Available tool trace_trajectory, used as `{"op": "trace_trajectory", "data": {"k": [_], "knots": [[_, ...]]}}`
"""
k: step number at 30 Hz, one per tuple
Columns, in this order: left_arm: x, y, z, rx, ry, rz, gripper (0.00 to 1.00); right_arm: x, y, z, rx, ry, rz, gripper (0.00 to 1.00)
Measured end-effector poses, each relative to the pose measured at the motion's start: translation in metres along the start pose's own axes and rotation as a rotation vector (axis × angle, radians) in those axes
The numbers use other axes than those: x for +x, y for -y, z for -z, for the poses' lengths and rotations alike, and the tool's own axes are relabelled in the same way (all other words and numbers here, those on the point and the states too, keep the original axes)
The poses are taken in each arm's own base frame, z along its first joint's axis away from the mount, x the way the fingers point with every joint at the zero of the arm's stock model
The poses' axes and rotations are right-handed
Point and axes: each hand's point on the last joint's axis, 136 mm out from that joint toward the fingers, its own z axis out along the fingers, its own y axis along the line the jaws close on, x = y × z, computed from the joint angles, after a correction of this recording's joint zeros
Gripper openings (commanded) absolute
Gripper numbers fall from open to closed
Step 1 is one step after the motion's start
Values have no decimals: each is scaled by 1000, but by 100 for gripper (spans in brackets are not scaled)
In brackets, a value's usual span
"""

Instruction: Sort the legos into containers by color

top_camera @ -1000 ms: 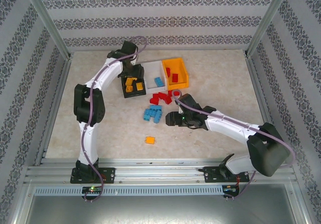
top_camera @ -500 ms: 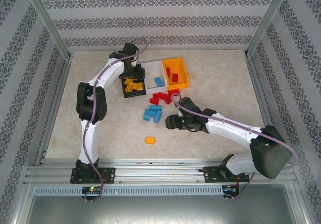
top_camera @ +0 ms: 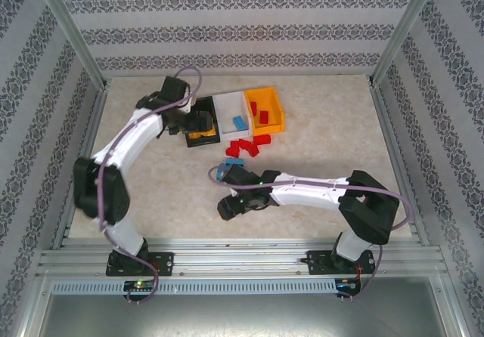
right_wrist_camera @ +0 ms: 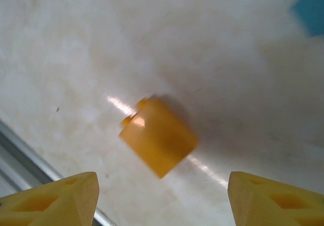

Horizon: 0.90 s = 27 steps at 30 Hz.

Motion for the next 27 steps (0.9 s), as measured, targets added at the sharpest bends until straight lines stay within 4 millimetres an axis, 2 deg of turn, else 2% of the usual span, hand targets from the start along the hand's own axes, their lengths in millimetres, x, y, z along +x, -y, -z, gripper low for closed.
{"op": "trace_trajectory", "data": {"k": [2, 4, 8, 10, 16, 21, 24, 27], "knots": [[16, 7, 23, 60, 37, 24, 87, 10, -10, -6, 13, -38, 94, 69], [32, 10, 37, 100, 52, 41, 88, 15, -17, -9, 28, -60, 169, 69], [58, 8, 45, 130, 36, 66, 89, 14, -14, -15, 91, -81, 271, 69], [65, 7, 48, 134, 37, 66, 91, 12, -8, -18, 126, -91, 298, 69], [71, 1, 65, 129, 73, 64, 93, 5, 5, -27, 218, -104, 341, 67], [81, -16, 65, 102, 70, 94, 94, -5, 6, -36, 258, -103, 346, 63], [86, -25, 64, 83, 56, 110, 94, -5, 7, -40, 263, -108, 344, 56], [84, -31, 68, 74, 70, 110, 95, -7, 6, -41, 259, -105, 339, 43]]}}
